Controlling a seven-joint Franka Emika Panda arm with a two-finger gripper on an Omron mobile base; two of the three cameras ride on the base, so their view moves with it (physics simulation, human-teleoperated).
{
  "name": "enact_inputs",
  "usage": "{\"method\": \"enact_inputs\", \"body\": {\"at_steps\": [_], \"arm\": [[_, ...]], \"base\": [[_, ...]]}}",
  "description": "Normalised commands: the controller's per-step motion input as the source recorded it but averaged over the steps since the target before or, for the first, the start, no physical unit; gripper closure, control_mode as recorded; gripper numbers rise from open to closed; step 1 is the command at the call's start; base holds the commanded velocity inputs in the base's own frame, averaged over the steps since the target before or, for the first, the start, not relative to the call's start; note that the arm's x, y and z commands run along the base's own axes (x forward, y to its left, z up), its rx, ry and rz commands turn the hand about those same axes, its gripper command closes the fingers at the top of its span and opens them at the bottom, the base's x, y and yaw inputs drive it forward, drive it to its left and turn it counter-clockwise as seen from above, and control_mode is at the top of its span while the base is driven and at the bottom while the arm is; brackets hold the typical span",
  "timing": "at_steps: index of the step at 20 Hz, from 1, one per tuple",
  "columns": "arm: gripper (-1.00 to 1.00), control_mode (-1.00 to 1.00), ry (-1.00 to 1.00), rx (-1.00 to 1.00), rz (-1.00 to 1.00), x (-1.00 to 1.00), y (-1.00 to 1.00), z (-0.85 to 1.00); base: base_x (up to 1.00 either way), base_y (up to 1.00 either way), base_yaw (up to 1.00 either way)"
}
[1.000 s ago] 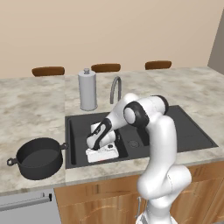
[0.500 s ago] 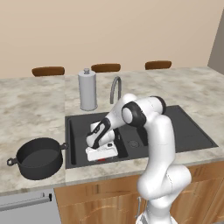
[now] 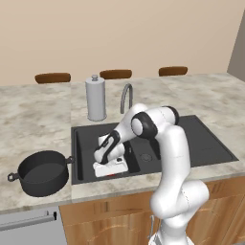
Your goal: Dump the bell pepper from the pot into the sink. Then turn on the water and wash the bell pepper. Then turn off the water and put the bell pepper back in the pot.
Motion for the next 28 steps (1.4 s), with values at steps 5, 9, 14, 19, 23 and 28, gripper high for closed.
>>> {"method": "enact_inputs", "body": {"at_steps": [5, 9, 14, 19, 23, 28], "arm": [[-1.00, -1.00, -0.08, 0.00, 0.03, 0.10, 0.00, -0.03], [-1.00, -1.00, -0.07, 0.00, 0.03, 0.11, 0.00, -0.01], [-1.00, -1.00, -0.05, 0.00, 0.03, 0.11, 0.00, -0.10], [-1.00, -1.00, -0.06, 0.00, 0.04, 0.15, 0.00, -0.11], [-1.00, -1.00, -0.04, 0.00, 0.05, 0.26, 0.00, -0.10], [-1.00, -1.00, -0.02, 0.00, 0.04, 0.21, 0.00, -0.15]], "base": [[0.00, 0.00, 0.00], [0.00, 0.00, 0.00], [0.00, 0.00, 0.00], [0.00, 0.00, 0.00], [0.00, 0.00, 0.00], [0.00, 0.00, 0.00]]}}
